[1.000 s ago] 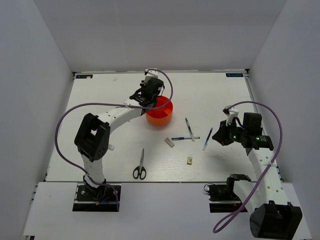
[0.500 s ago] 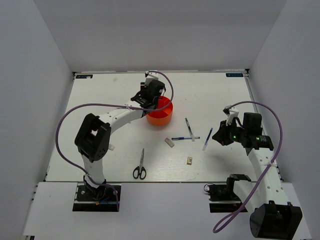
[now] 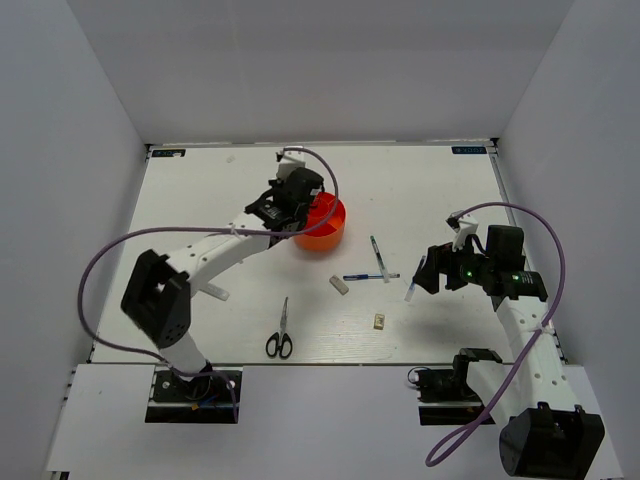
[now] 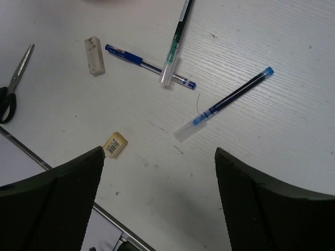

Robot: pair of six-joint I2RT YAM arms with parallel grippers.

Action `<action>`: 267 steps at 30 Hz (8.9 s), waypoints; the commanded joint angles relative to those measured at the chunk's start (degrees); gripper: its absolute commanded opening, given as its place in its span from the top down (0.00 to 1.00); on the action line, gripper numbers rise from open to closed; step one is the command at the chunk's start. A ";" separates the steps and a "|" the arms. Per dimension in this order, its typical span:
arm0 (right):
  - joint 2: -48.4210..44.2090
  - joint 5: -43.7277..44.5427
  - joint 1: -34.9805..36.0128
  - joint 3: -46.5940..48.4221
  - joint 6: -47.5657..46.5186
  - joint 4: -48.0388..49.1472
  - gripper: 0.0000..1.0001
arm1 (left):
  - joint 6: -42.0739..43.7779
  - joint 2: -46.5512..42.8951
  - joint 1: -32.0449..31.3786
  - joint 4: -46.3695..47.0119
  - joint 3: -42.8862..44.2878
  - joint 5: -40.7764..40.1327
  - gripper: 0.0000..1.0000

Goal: Sort the stationery into containers
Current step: Place the pen in the storage box, then pick up the pen from the center of the board, then place the pen in the storage box, then pick up the pen from the center of the board, then place the pen in the storage box, then pick up the pen from the center of the board.

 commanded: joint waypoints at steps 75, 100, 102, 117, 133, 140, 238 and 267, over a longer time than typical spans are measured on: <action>-1.95 0.41 -0.28 1.01 0.09 1.56 1.00 | 10.47 6.26 -1.58 1.43 12.06 -9.87 1.00; -1.07 0.32 -0.37 0.84 -0.18 1.64 1.00 | 4.23 10.57 -2.02 6.27 6.62 -11.02 1.00; -1.07 0.32 -0.37 0.84 -0.27 1.64 1.00 | 3.70 10.31 -2.20 6.27 6.09 -10.84 1.00; -0.81 0.41 -0.37 0.83 -0.27 1.56 1.00 | -0.69 7.50 -3.25 8.20 -1.21 -11.11 0.81; -0.46 0.23 -0.29 0.84 -0.18 1.73 0.99 | 1.59 2.76 -5.01 9.09 -0.33 -12.86 0.29; -0.63 0.15 -0.28 0.66 -0.96 1.56 0.39 | 2.30 -4.70 -6.24 6.45 -3.49 -15.67 0.41; 60.10 10.70 27.22 32.40 24.43 63.77 1.00 | -3.42 -55.70 5.44 -22.91 -40.93 24.22 0.09; 45.95 28.81 18.09 31.26 17.40 -4.24 0.93 | -4.03 -57.63 5.45 -22.56 -40.32 28.53 0.72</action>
